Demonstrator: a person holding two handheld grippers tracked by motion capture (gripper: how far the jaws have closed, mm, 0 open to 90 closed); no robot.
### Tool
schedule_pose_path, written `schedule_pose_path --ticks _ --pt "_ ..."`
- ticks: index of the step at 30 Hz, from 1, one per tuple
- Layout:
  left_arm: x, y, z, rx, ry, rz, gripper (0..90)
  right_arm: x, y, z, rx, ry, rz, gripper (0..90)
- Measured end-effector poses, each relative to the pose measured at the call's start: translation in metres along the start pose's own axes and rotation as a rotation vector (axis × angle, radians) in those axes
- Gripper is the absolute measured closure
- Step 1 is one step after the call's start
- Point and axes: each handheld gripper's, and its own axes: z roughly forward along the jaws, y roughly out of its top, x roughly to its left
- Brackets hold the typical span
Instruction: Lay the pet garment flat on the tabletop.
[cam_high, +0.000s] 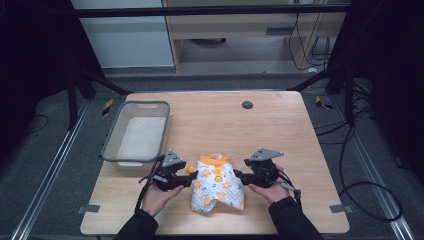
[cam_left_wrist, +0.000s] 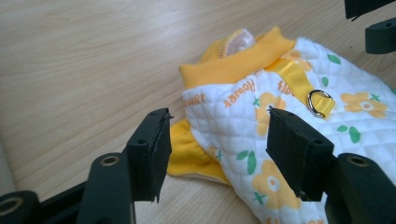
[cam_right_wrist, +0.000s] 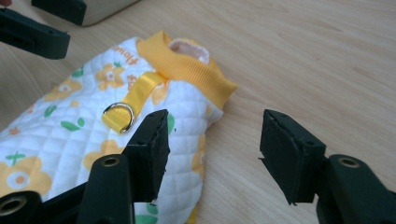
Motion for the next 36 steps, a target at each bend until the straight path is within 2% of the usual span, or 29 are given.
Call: schedule_pose_path --ticks 4,7,8,14,15,17,18,20,21,25,27,29,35,36 --pt "0.0 -0.003 0.007 0.025 -0.016 -0.008 44.4 0.003 -0.002 0.005 0.019 0.027 -0.005 47.2" --pt "-0.002 -0.004 0.01 0.036 -0.019 -0.001 45.7 0.004 -0.003 0.007 0.032 0.032 -0.014 50.0" --pt "-0.003 -0.004 0.013 0.047 -0.023 0.007 47.6 0.006 -0.004 0.009 0.048 0.047 -0.018 52.4" --pt "-0.006 -0.005 0.019 0.075 -0.045 0.005 54.2 0.008 -0.005 0.014 0.082 0.07 -0.01 59.7" --pt "-0.006 -0.006 0.02 0.084 -0.056 -0.001 60.6 0.009 -0.005 0.016 0.099 0.081 -0.001 63.2" --pt "-0.007 -0.006 0.022 0.092 -0.066 -0.006 63.0 0.009 -0.005 0.017 0.101 0.085 0.003 64.3" --pt "-0.008 -0.007 0.022 0.101 -0.071 -0.006 68.4 0.008 -0.005 0.019 0.111 0.092 0.007 68.2" --pt "-0.008 -0.008 0.024 0.107 -0.072 -0.019 71.3 0.008 -0.005 0.019 0.112 0.097 0.007 69.7" --pt "-0.007 -0.008 0.024 0.113 -0.083 -0.028 77.7 0.008 -0.005 0.02 0.121 0.102 0.013 73.2" --pt "-0.006 -0.01 0.028 0.129 -0.097 -0.043 86.0 0.008 -0.005 0.021 0.126 0.105 0.015 78.6" --pt "-0.007 -0.01 0.029 0.128 -0.096 -0.037 88.0 0.008 -0.005 0.021 0.125 0.101 0.021 84.4" --pt "-0.008 -0.01 0.029 0.128 -0.094 -0.031 88.8 0.009 -0.005 0.022 0.124 0.1 0.025 86.0" --pt "-0.007 -0.009 0.024 0.114 -0.086 -0.016 89.4 0.009 -0.004 0.018 0.108 0.107 0.028 87.0" --pt "-0.007 -0.009 0.022 0.106 -0.085 -0.016 89.5 0.009 -0.003 0.016 0.089 0.113 0.021 87.1"
